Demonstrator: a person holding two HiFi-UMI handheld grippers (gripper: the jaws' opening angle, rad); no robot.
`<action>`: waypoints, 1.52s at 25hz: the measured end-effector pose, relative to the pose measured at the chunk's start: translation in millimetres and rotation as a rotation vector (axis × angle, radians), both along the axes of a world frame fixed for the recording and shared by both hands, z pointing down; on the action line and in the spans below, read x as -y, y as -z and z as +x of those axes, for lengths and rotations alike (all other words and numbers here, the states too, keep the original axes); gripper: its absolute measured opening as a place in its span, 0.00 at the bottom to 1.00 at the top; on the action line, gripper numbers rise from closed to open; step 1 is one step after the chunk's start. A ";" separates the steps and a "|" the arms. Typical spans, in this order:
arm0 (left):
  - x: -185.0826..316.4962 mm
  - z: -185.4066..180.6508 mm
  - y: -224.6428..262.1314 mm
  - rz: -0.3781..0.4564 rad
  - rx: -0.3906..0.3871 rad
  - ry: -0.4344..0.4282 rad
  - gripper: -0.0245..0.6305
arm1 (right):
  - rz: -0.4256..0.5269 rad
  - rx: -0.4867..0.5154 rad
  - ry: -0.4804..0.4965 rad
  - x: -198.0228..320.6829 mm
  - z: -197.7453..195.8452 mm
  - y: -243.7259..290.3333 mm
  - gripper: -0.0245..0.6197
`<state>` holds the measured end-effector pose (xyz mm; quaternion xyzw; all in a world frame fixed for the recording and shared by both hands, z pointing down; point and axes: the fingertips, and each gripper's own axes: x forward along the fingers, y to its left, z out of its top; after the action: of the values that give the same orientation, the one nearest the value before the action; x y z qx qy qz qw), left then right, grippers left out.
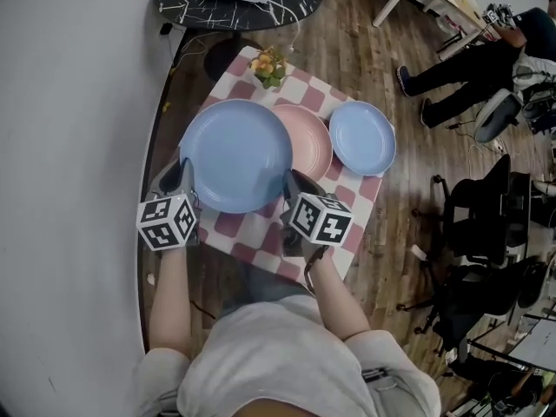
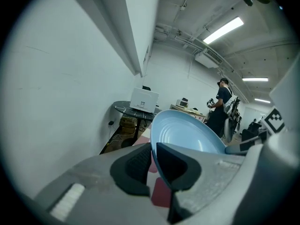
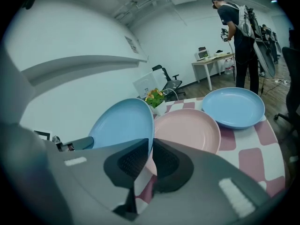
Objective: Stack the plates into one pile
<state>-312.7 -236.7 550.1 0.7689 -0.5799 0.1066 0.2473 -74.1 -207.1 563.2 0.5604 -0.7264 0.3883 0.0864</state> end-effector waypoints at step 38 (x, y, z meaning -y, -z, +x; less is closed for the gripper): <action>77.3 151.9 -100.9 -0.257 0.154 -0.372 0.16 | -0.221 -0.072 -0.288 31.6 137.7 -82.2 0.08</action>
<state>-160.7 -314.1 651.0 0.8142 -0.4273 0.2817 0.2741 63.7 -238.7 645.4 0.6594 -0.5879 0.4538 0.1170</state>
